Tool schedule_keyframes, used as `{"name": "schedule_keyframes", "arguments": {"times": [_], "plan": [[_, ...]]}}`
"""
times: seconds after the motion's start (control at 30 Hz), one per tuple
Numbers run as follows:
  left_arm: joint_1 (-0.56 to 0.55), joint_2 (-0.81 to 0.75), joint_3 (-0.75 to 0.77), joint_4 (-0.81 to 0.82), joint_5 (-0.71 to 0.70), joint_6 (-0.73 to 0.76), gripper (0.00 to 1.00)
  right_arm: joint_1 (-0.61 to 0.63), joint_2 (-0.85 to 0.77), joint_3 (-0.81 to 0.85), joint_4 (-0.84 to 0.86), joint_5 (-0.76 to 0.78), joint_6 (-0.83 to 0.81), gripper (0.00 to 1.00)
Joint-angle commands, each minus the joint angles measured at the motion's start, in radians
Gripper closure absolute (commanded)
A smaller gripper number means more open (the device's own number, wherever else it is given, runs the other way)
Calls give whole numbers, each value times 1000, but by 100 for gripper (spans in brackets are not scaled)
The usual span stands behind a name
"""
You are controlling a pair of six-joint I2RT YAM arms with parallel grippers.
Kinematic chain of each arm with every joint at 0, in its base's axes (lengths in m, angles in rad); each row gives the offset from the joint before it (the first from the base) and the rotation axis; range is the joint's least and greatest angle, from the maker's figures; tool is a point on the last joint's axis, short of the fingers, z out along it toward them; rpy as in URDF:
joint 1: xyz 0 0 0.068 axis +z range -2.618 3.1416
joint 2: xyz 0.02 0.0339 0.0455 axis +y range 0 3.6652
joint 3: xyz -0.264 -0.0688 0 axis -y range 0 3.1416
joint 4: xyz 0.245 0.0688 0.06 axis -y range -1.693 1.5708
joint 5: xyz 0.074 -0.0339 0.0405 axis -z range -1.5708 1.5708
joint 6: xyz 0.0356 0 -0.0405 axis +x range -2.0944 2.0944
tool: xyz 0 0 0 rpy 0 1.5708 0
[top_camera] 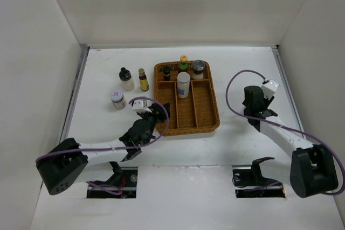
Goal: Organize the condiment bottles
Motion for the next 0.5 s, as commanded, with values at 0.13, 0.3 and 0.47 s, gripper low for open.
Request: {"name": "schedule_keyframes", "arguments": {"times": [0.13, 0.3, 0.47], "plan": [[5, 13, 28, 52, 11, -15, 41, 137, -136, 68, 176, 20, -119, 58], [10, 8, 29, 52, 11, -15, 41, 300, -122, 203, 173, -50, -126, 56], [19, 16, 29, 52, 11, -15, 41, 392, 48, 318, 272, -144, -135, 56]]}}
